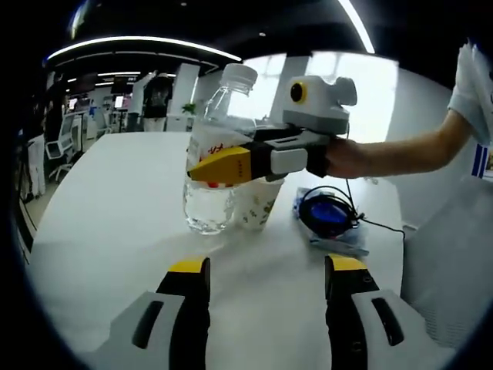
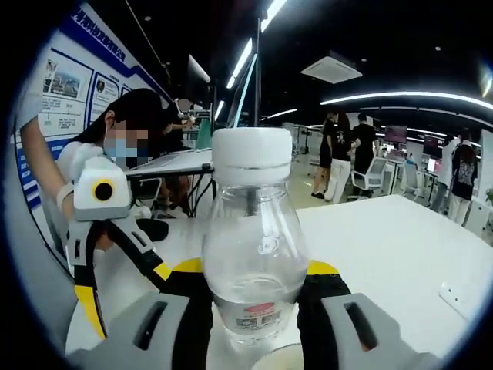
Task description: Arrange the tabletop items into an orderly group along one side of the table until the central work area is clear of visible clutter.
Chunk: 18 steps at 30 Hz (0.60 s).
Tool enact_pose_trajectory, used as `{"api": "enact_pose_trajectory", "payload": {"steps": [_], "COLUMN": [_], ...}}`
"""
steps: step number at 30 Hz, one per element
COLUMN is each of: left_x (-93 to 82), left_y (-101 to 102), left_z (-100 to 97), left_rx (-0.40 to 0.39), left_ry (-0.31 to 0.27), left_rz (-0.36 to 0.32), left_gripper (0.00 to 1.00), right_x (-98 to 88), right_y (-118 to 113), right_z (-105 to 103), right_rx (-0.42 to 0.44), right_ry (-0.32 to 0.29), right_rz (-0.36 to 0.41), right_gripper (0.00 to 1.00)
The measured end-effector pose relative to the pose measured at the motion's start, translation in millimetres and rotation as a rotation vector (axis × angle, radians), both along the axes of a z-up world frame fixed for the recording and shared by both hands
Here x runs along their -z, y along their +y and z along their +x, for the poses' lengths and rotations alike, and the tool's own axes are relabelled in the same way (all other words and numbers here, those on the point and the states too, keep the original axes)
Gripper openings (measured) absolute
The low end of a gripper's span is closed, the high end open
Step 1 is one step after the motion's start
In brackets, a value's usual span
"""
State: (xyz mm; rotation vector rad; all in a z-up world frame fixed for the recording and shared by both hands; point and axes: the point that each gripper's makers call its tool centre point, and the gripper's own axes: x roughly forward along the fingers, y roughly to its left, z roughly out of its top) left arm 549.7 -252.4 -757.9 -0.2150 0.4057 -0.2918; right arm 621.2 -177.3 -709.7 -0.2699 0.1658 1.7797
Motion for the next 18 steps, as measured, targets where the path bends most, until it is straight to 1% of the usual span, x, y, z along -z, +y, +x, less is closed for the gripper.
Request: {"api": "enact_pose_trajectory", "payload": {"steps": [2, 5, 8, 18], "left_x": [-0.1, -0.1, 0.0, 0.8], "left_y": [0.3, 0.7, 0.4, -1.0], "left_z": [0.3, 0.4, -0.2, -0.7], "left_rx": [0.0, -0.002, -0.001, 0.0], "left_ry": [0.0, 0.001, 0.002, 0.005], "left_rz": [0.002, 0.0, 0.0, -0.002], "left_gripper": [0.57, 0.57, 0.57, 0.57], "right_x": [-0.8, -0.1, 2.4, 8.2], "right_y": [-0.7, -2.0, -1.5, -3.0], "right_z": [-0.5, -2.6, -1.3, 3.7], "right_rx": [0.007, 0.005, 0.007, 0.022], "right_ry": [0.015, 0.005, 0.008, -0.015], "right_rz": [0.002, -0.002, -0.005, -0.018], "right_gripper": [0.39, 0.39, 0.39, 0.39]}}
